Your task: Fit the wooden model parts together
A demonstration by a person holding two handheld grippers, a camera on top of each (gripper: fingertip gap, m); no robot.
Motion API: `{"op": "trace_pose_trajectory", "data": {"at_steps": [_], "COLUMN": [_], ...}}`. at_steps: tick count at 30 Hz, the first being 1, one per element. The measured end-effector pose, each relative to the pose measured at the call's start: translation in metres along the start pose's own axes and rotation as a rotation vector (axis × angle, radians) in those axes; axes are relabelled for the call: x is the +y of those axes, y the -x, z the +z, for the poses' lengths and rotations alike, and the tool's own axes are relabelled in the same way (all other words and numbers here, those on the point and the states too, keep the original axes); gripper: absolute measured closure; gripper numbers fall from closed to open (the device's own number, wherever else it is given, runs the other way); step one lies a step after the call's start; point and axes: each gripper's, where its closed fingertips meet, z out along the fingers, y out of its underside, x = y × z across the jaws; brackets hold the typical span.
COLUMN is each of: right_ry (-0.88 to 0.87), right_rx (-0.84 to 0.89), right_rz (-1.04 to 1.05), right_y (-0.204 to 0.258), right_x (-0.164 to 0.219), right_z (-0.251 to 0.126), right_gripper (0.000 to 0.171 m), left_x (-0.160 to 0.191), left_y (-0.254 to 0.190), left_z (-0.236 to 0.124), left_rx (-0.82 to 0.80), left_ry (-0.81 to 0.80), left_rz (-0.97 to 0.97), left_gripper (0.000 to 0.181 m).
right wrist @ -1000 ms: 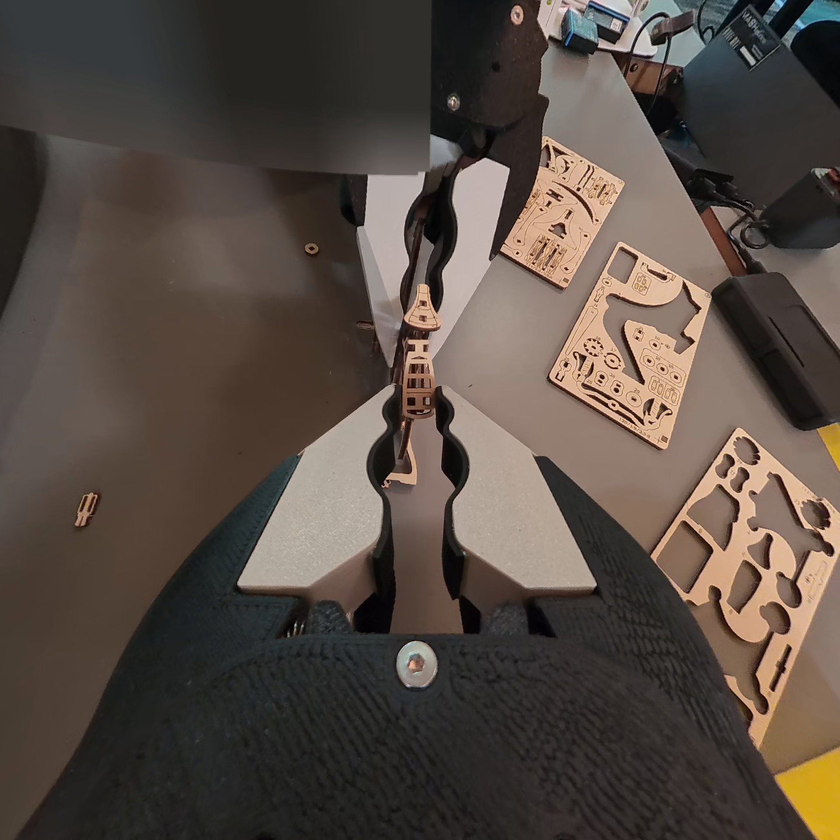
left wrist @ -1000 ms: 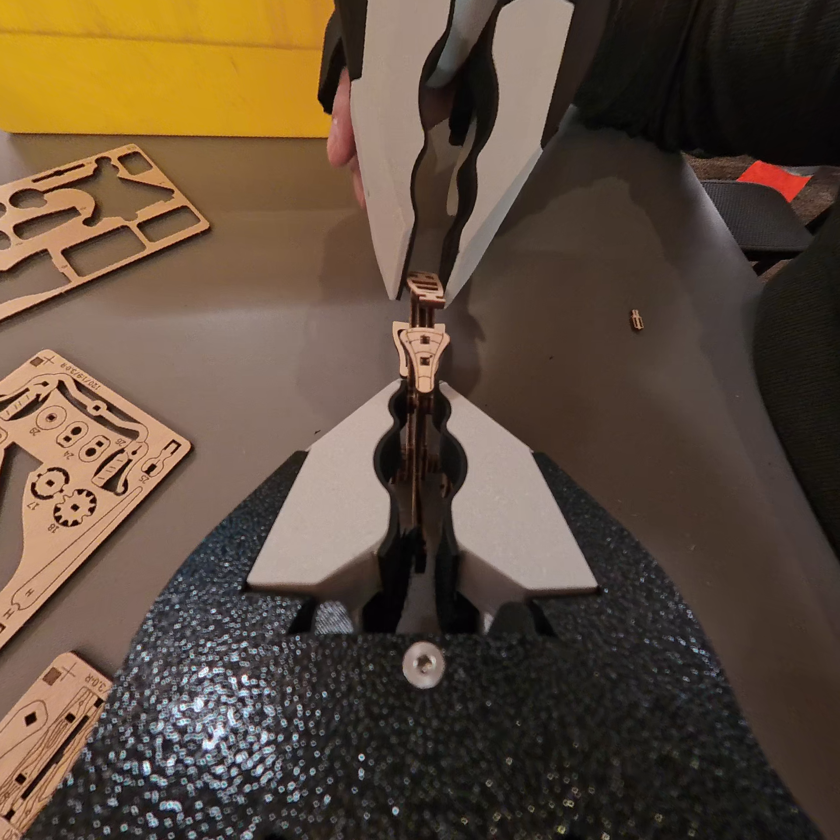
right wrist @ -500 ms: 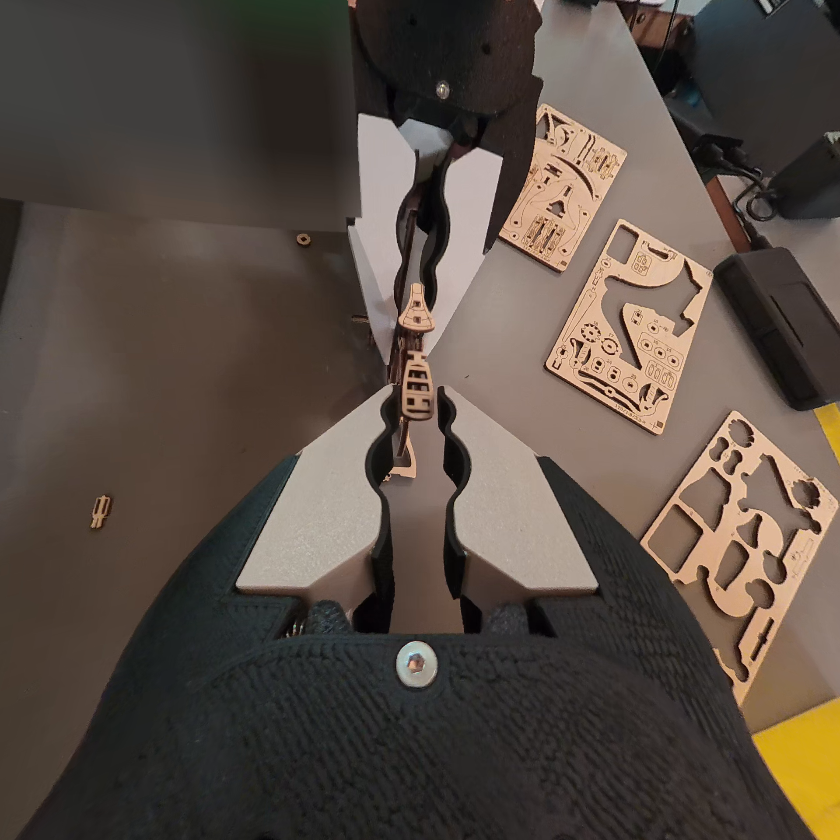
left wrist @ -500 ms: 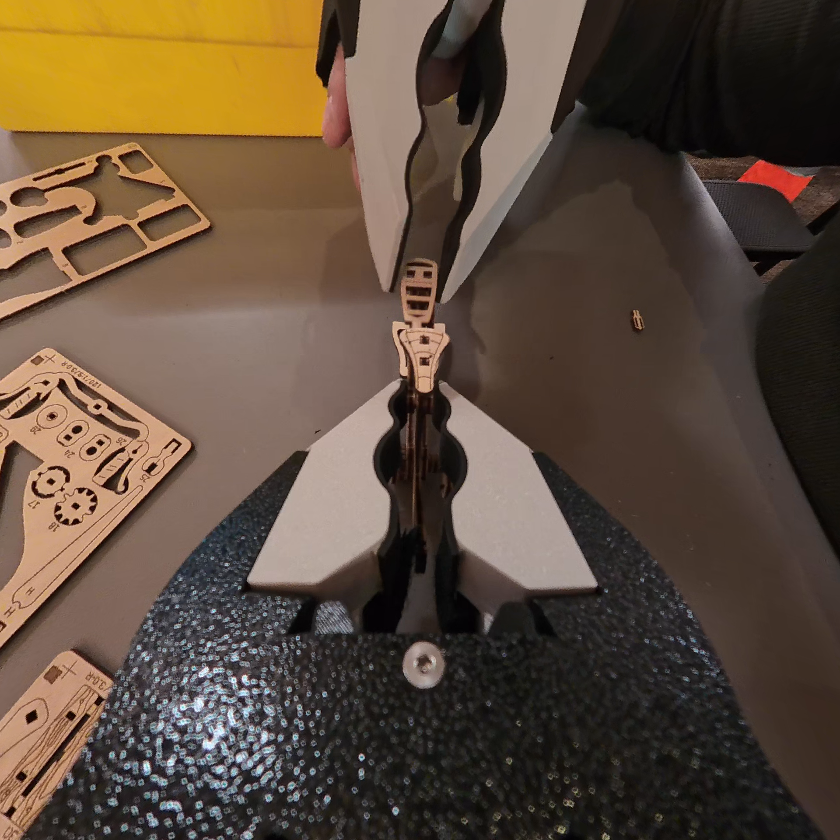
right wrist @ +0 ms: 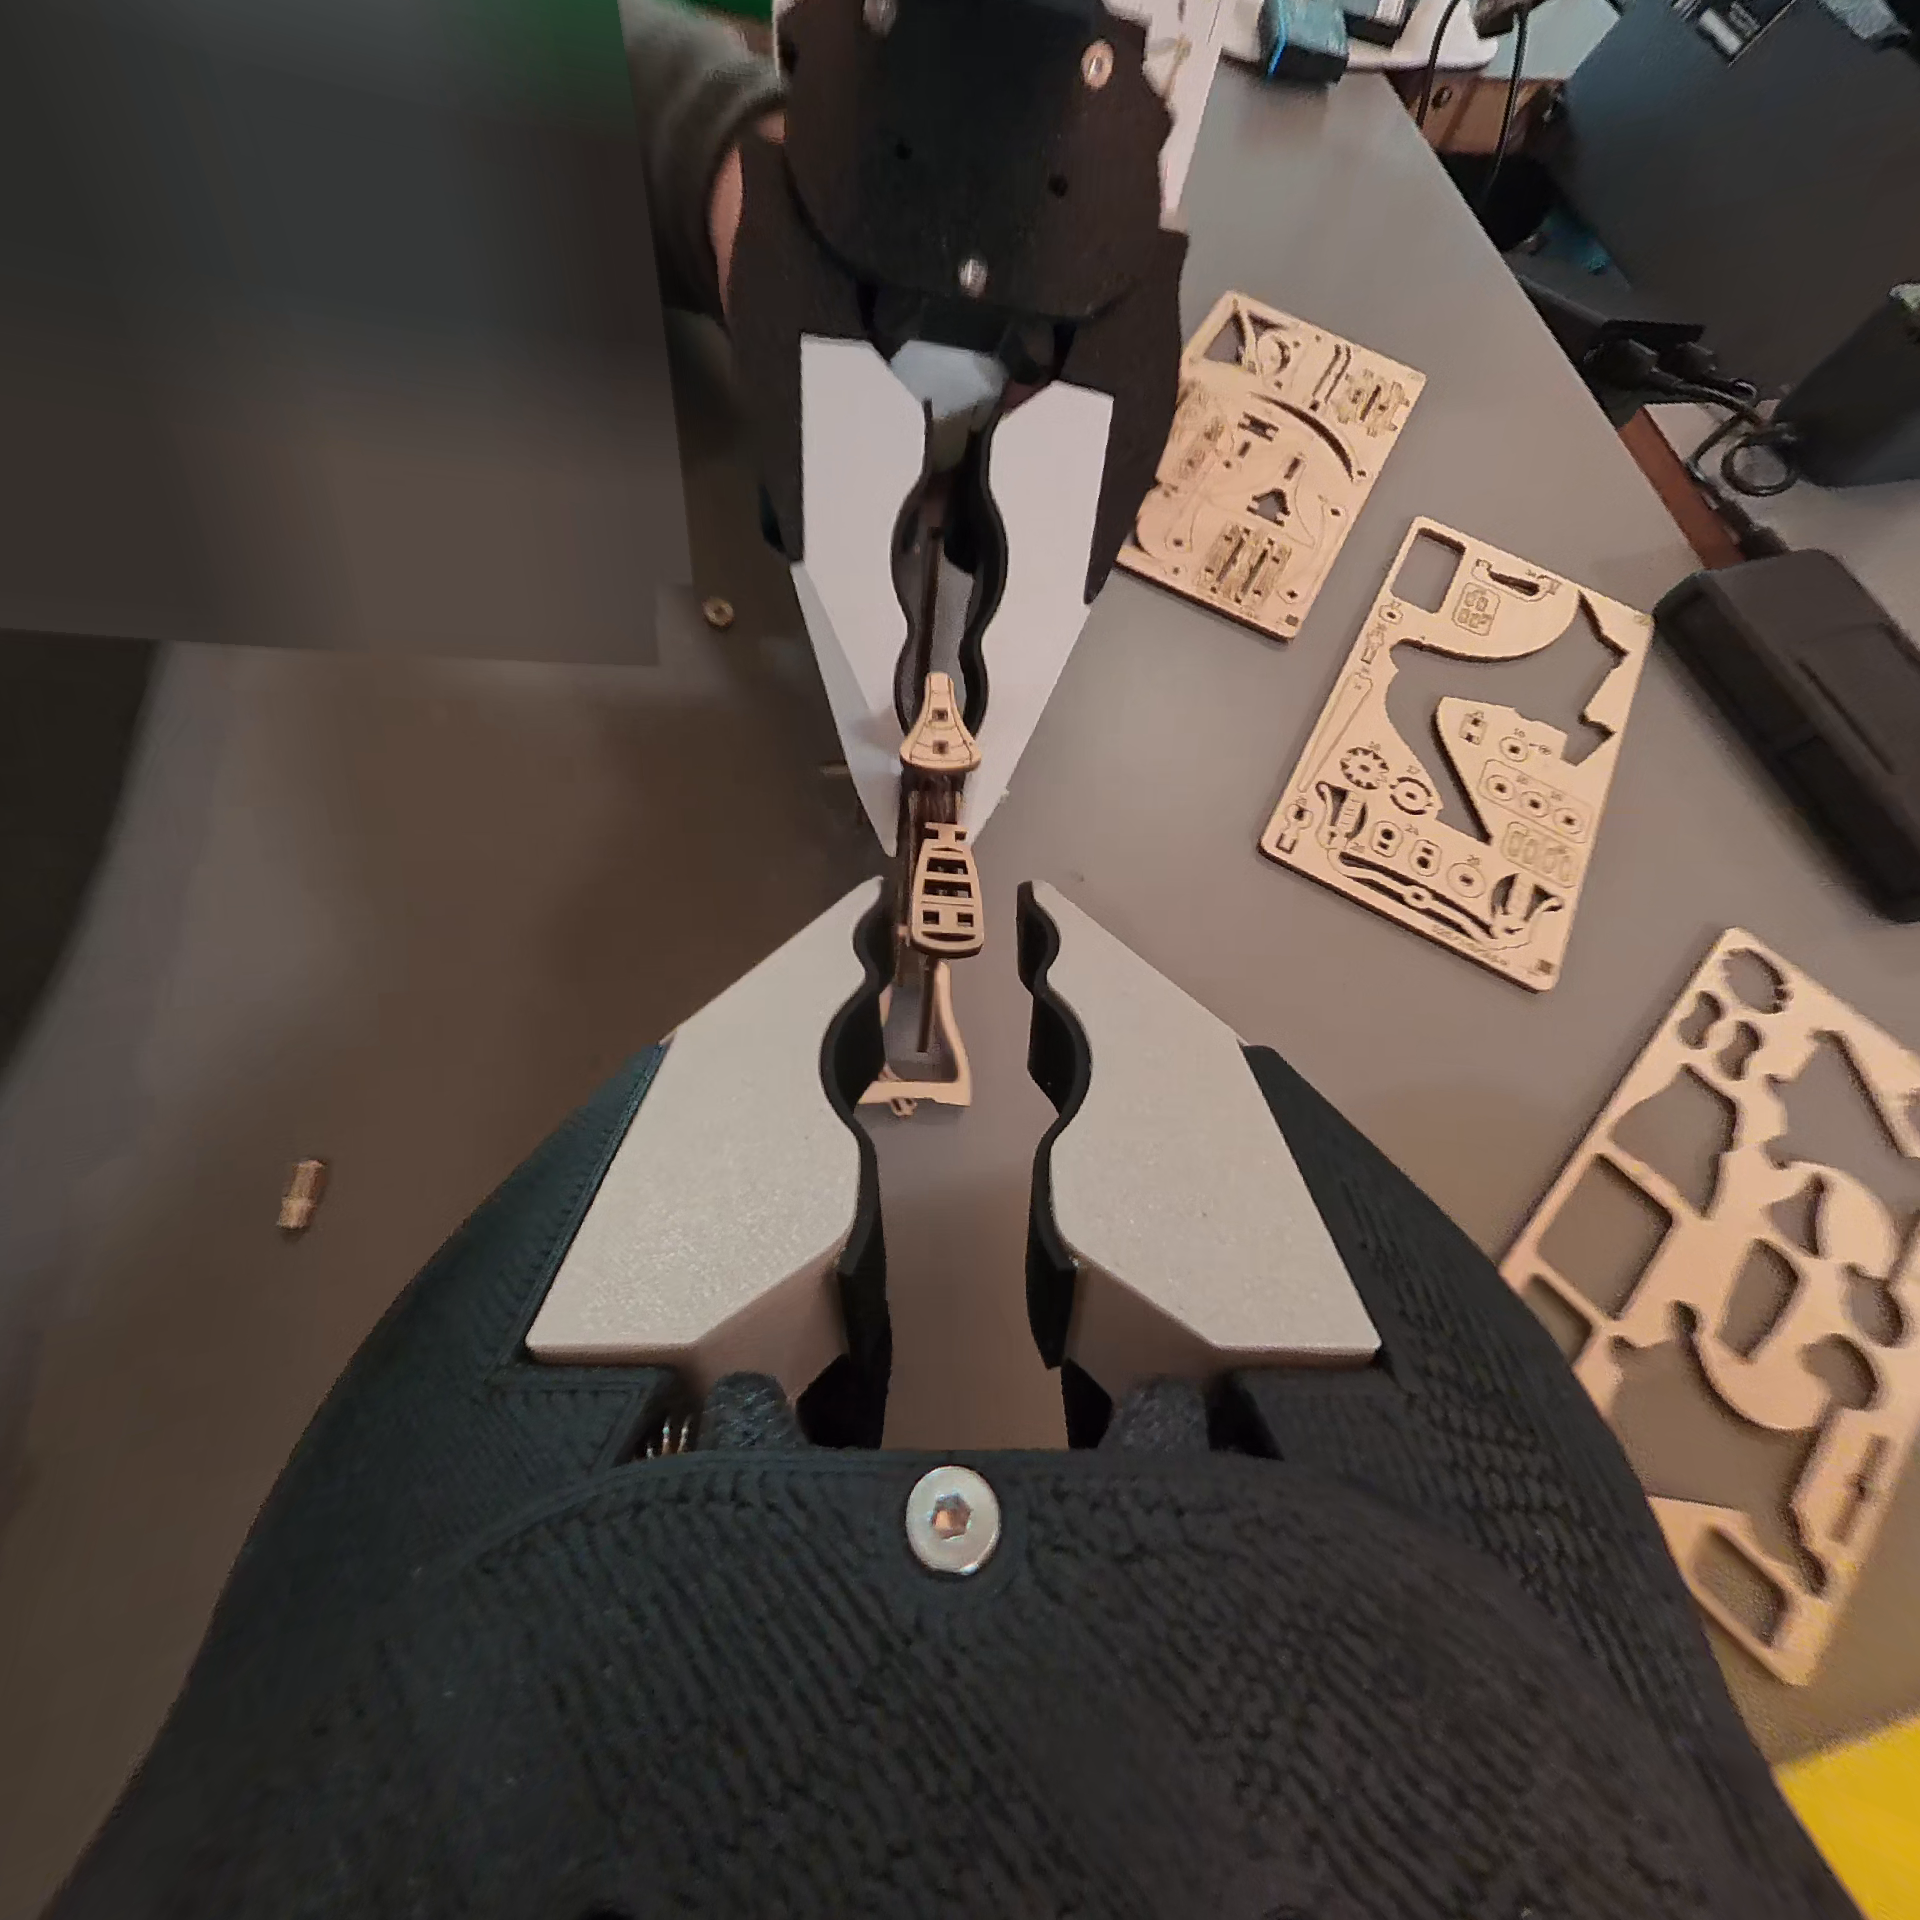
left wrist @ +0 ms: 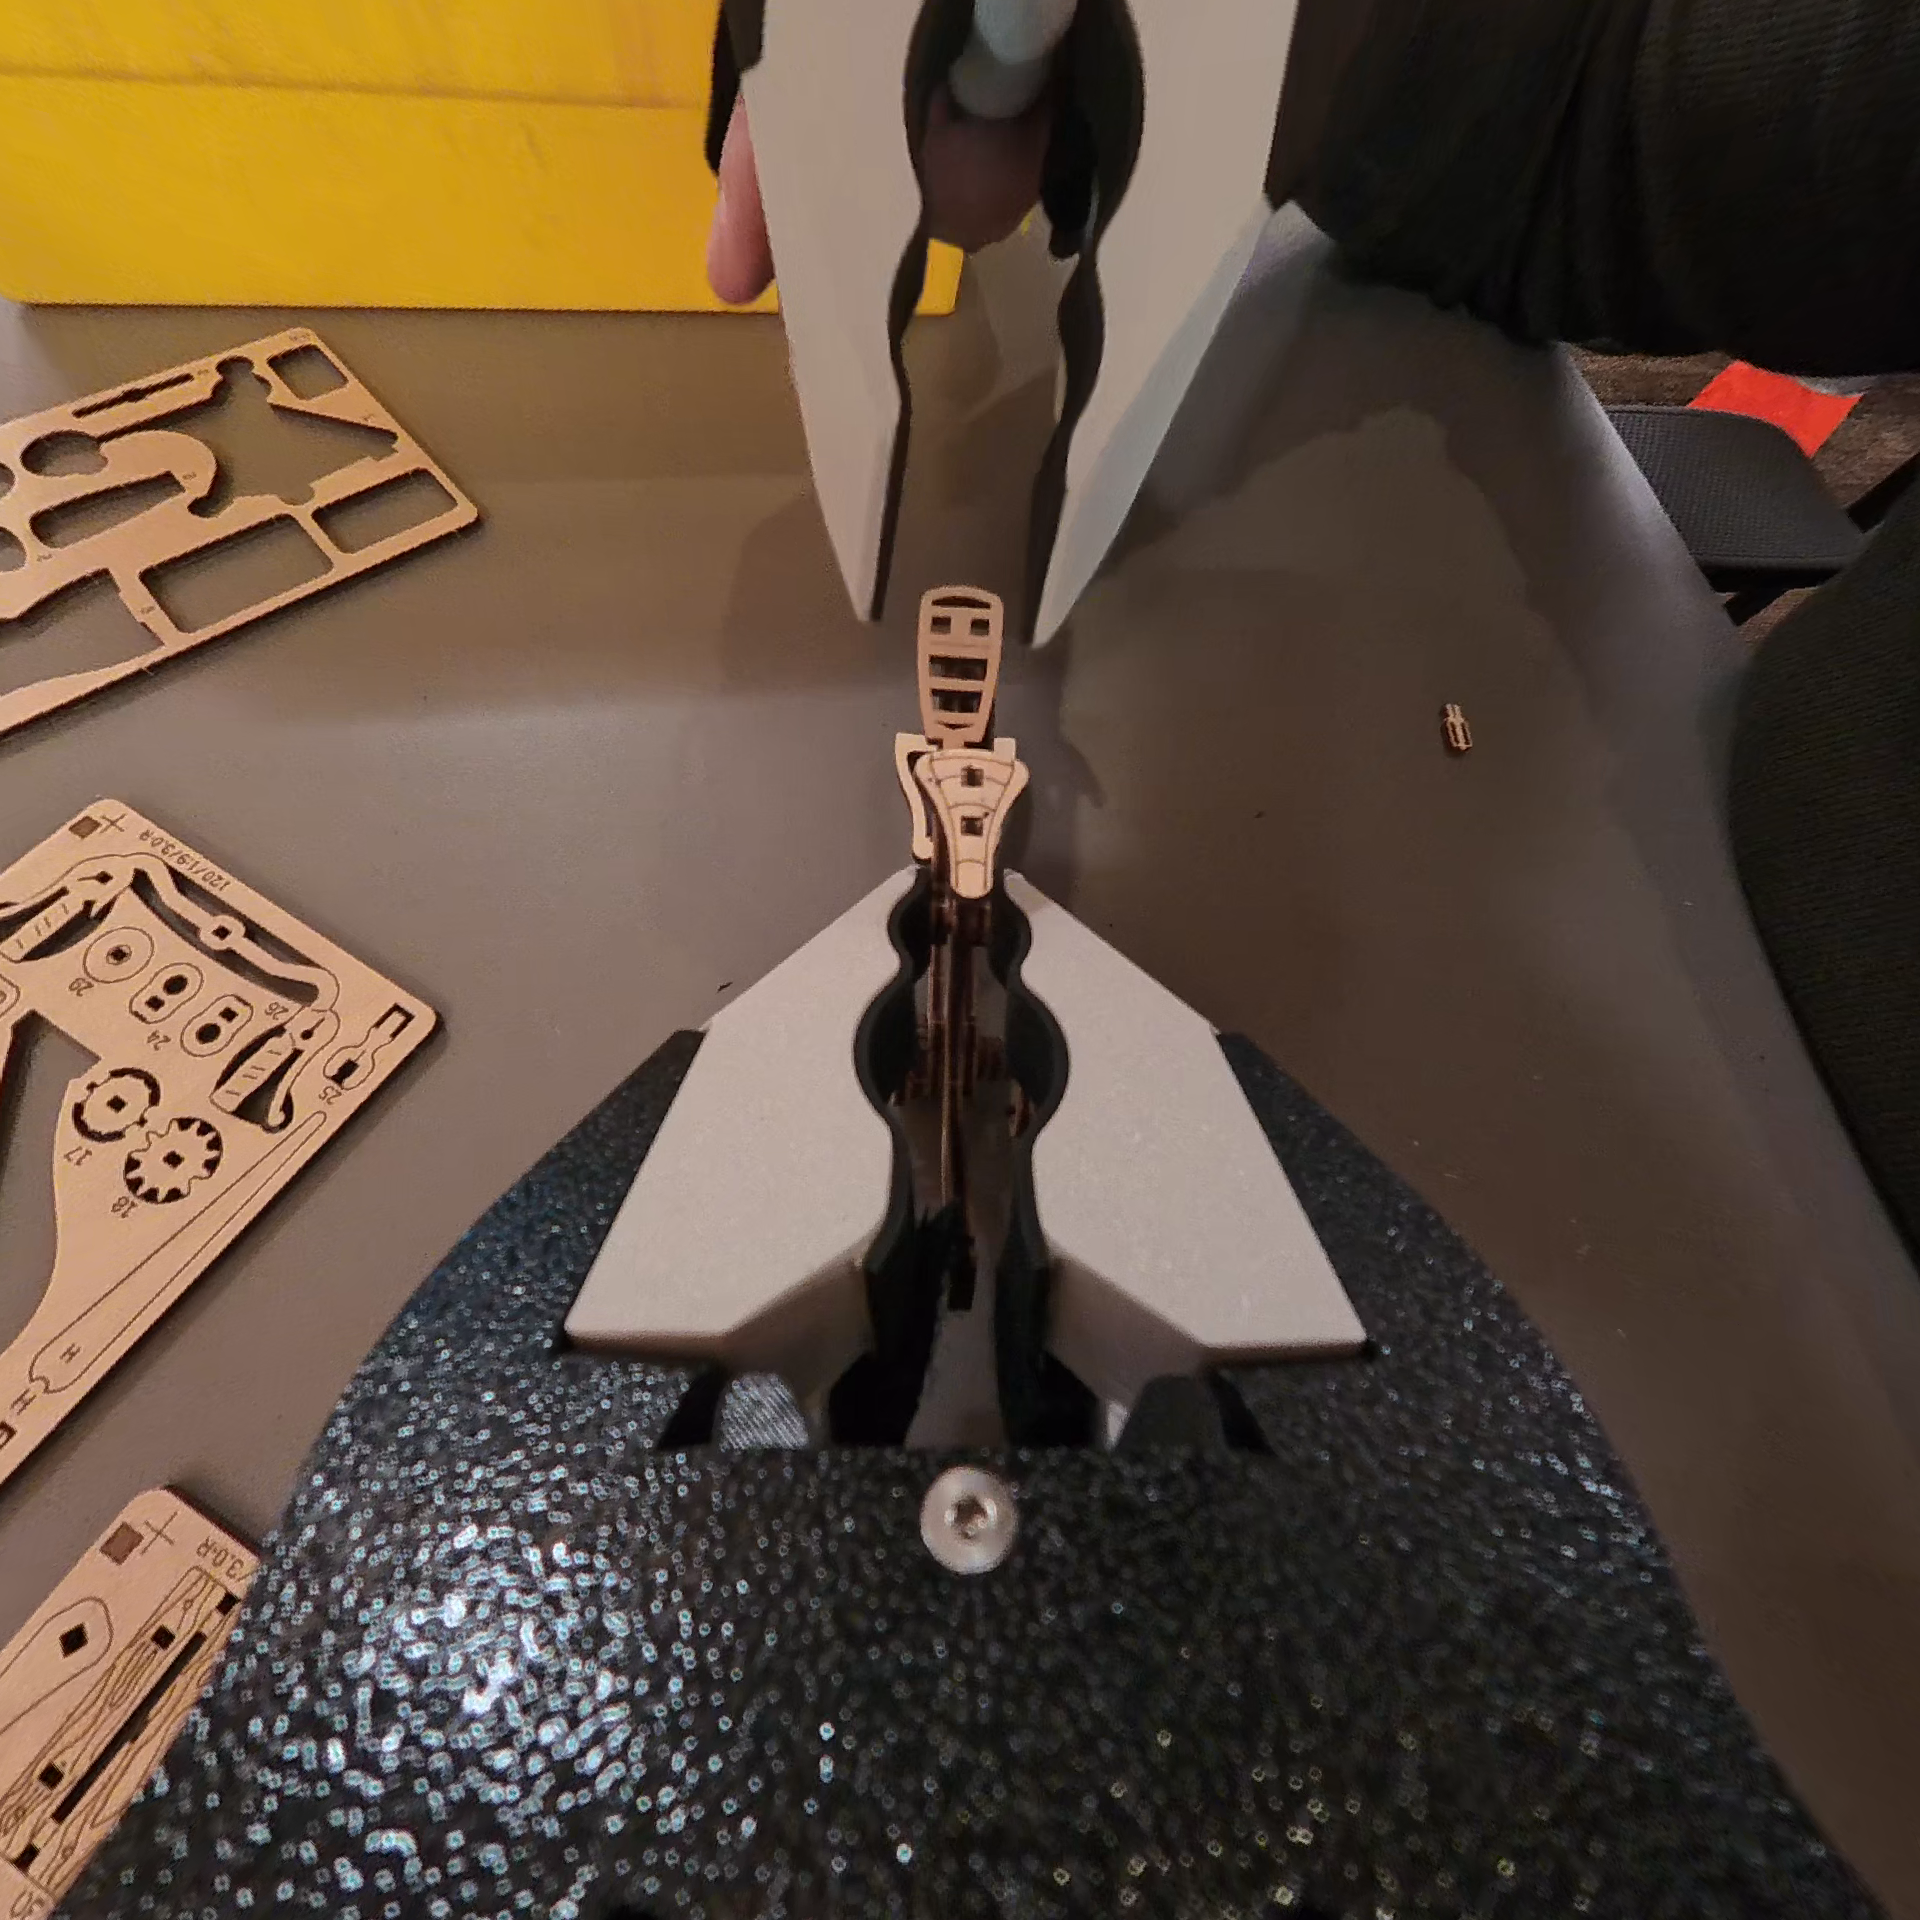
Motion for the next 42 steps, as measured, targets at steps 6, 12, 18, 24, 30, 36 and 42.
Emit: {"op": "trace_pose_trajectory", "data": {"at_steps": [6, 12, 18, 24, 30, 36, 42], "right_ry": [-0.088, -0.136, -0.117, -0.107, -0.110, -0.115, -0.117], "right_rx": [0.008, 0.036, 0.015, 0.014, 0.012, -0.001, -0.006], "right_rz": [0.084, 0.085, 0.086, 0.087, 0.088, 0.092, 0.092], "right_y": [-0.0011, -0.0042, -0.0011, -0.0014, -0.0011, 0.0007, 0.0012], "right_x": [0.0021, -0.0004, 0.0036, 0.0060, 0.0061, 0.0059, 0.0062], "right_z": [-0.0064, -0.0074, -0.0031, -0.0014, -0.0005, 0.0004, 0.0007], "right_gripper": [0.150, 0.146, 0.147, 0.151, 0.152, 0.155, 0.159], "left_x": [0.0002, 0.0003, 0.0004, 0.0004, 0.0004, 0.0004, 0.0004], "left_y": [-0.0001, -0.0003, -0.0003, -0.0003, -0.0004, -0.0004, -0.0004], "left_z": [0.0001, 0.0001, 0.0001, 0.0001, 0.0002, 0.0001, 0.0002], "left_rx": [0.000, 0.000, 0.000, 0.000, -0.001, 0.000, 0.000], "left_ry": [0.001, 0.001, 0.000, 0.000, 0.001, 0.000, 0.000], "left_rz": [0.003, 0.003, 0.003, 0.003, 0.005, 0.004, 0.003], "left_gripper": [0.173, 0.173, 0.174, 0.173, 0.173, 0.173, 0.173]}}
